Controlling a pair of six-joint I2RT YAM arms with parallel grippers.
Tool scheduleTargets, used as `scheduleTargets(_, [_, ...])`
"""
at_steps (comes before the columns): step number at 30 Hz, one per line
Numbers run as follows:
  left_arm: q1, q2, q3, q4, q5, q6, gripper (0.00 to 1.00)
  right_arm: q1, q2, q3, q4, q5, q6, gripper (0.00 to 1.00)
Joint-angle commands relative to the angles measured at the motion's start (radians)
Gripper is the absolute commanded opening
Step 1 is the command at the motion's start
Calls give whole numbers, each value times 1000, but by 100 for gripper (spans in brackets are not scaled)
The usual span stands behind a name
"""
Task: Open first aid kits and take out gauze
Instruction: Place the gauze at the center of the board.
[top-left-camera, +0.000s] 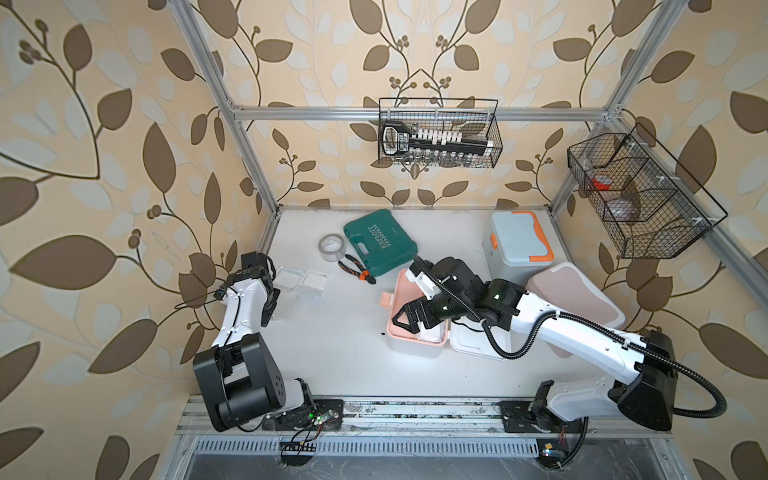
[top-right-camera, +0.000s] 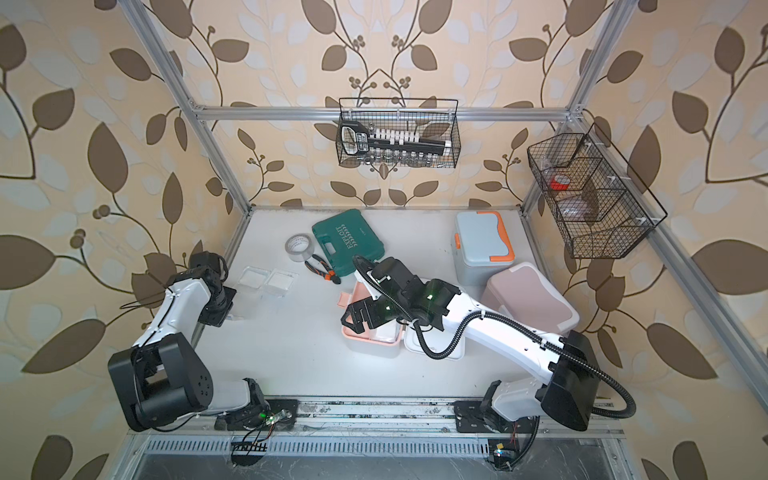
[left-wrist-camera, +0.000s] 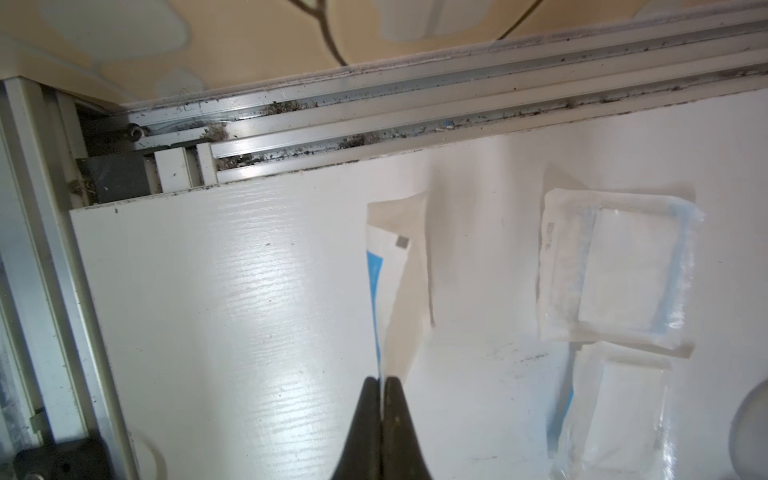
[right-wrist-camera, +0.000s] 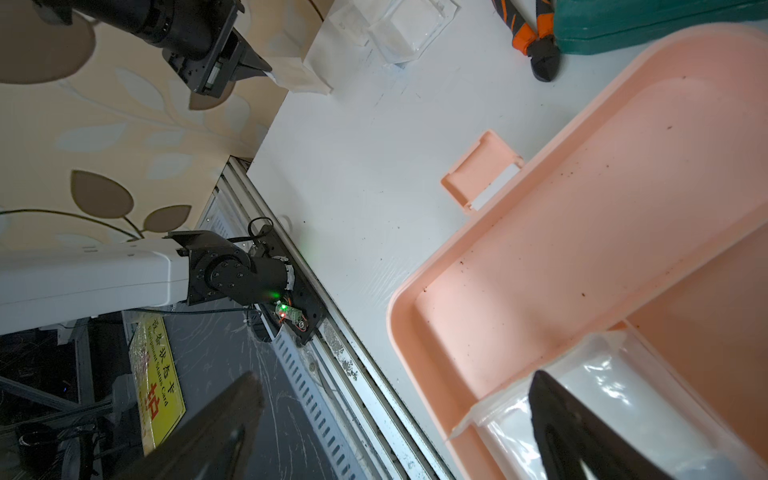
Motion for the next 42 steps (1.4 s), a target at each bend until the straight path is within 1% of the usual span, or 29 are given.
scheduleTargets(1, [14,23,19,19,-2,-23,0,5,6,41,-20,10,-5,99])
scheduleTargets(4, [14,37,11,48,14,-17,0,4,7,39,-19,13,-6,100])
scheduleTargets(8, [14,60,23,49,2,-14,0,5,14,41,-18,5,-6,100])
scheduleTargets(10, [16,97,25,54,4,-12,0,5,13,38,-16,6,-6,100])
scheduleTargets(14, [15,126,18,76,36,-15,0,5,11,38,-16,8,-7,100])
scheduleTargets(19, [15,147,24,57,47,-18,1,6,8,36,-16,6,-3,100])
scheduleTargets(20, [15,142,27,47,45,-19,4,6,8,35,-14,6,-3,100])
scheduleTargets(22, [15,124,26,35,43,-19,18,6,8,36,-13,5,-3,100])
scheduleTargets(23, [15,114,26,26,37,-19,26,5,8,35,-11,3,-2,100])
scheduleTargets(24, [15,101,27,15,32,-19,31,8,8,36,-8,3,0,100])
scheduleTargets(25, [15,87,29,-1,23,-21,34,7,8,36,-8,4,0,100])
scheduleTargets(27, [15,74,35,-41,-1,-33,36,9,9,35,-6,3,1,100])
scheduleTargets(30, [15,-5,44,-87,-22,-40,38,12,9,35,-6,3,2,100])
scheduleTargets(32, [14,-52,50,-103,-16,-26,44,13,6,35,-5,4,4,100])
scheduleTargets(35, [13,-130,54,-99,46,12,56,15,3,37,-5,10,6,99])
scheduleTargets(39, [-11,-225,83,-112,141,58,76,15,-7,46,11,22,8,100])
scheduleTargets(42, [-85,-290,117,-134,157,70,95,15,-15,53,24,23,10,100])
